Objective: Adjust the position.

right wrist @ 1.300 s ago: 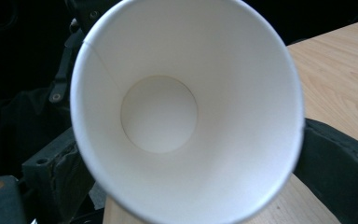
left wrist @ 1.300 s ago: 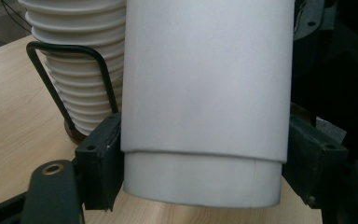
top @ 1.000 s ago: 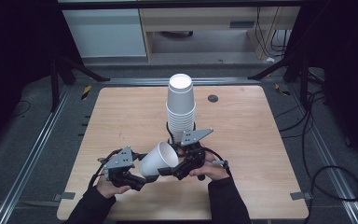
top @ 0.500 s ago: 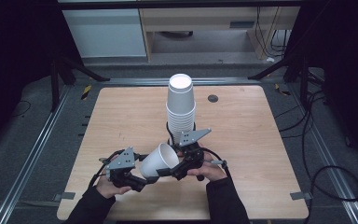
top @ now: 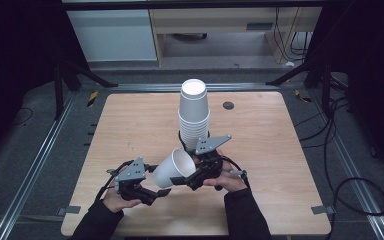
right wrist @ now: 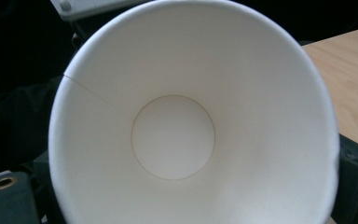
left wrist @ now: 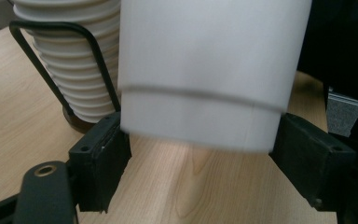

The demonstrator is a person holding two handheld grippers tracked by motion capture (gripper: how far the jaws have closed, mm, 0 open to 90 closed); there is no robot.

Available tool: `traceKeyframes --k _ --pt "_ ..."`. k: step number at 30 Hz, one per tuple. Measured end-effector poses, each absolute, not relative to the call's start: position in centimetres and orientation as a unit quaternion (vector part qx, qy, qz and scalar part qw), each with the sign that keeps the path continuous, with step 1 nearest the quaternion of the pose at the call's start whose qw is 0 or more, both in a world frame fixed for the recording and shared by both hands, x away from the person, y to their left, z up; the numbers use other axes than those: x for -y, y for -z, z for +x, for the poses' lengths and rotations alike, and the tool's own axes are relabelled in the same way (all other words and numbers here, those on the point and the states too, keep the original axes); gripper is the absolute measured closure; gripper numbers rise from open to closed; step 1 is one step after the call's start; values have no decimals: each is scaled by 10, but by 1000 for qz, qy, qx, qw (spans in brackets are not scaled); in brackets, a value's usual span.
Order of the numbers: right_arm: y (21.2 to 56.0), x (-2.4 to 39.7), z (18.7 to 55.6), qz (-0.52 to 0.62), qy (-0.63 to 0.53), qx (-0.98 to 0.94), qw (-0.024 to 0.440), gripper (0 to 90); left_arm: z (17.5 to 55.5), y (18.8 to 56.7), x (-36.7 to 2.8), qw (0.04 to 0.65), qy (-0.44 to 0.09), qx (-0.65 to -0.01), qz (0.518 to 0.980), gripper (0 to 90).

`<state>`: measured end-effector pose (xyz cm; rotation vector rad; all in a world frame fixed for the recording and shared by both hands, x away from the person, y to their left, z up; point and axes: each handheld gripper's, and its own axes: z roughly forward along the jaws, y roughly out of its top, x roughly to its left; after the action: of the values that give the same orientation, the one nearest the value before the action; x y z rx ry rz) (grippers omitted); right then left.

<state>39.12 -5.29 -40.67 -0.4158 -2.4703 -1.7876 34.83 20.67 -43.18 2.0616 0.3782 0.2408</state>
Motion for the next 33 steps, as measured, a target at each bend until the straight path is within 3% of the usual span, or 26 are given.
traceKeyframes --k 19,33 --pt "371 107 385 -223 545 805 -81 79 368 443 -232 454 -152 -303 824 205" --pt "388 153 378 -317 509 785 -157 77 376 449 -249 437 -189 -378 794 198"
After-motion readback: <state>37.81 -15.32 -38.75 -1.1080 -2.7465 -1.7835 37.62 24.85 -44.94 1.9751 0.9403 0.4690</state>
